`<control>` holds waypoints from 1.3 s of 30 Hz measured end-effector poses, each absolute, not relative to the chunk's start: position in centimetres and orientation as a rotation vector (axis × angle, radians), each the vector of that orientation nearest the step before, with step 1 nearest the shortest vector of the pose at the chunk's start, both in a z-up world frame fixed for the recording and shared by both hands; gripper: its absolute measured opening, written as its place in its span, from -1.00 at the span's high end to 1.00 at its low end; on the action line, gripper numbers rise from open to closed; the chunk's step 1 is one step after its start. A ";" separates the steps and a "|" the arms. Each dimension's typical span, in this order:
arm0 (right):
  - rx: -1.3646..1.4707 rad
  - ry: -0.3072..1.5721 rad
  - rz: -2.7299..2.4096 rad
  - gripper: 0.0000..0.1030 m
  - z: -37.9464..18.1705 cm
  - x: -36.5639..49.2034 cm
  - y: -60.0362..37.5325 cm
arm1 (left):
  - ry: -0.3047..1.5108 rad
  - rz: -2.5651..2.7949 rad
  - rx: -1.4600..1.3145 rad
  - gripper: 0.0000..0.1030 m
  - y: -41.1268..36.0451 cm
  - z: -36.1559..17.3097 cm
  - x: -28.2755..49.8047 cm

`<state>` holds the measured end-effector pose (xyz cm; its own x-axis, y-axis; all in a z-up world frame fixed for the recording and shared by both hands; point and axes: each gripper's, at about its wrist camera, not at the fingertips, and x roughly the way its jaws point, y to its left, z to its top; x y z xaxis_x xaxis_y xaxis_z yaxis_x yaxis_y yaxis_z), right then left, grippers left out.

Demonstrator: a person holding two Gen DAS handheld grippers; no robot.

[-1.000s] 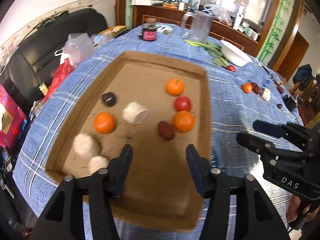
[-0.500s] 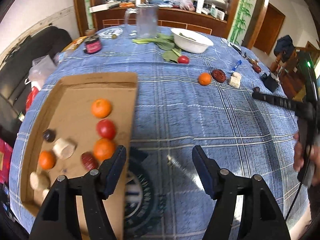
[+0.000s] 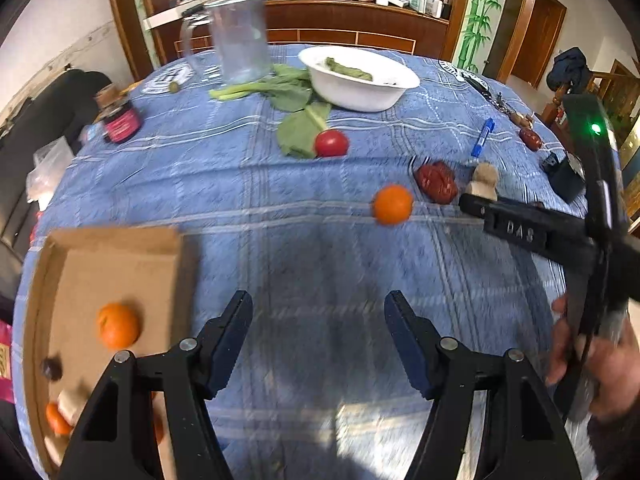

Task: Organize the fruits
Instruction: 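Move both open grippers back over the remaining items on the table, then grasp a beige cube with the right gripper while the left gripper grasps a tangerine, then carry the beige cube with the right gripper while the left gripper carries the tangerine to the tray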

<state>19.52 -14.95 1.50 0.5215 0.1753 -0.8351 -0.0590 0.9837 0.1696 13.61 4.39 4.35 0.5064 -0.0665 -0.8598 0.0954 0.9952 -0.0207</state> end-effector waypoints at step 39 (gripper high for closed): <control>0.080 0.924 0.177 0.23 5.4 5.4 -17.8 | 0.993 -0.257 -0.057 0.45 3.6 4.9 5.5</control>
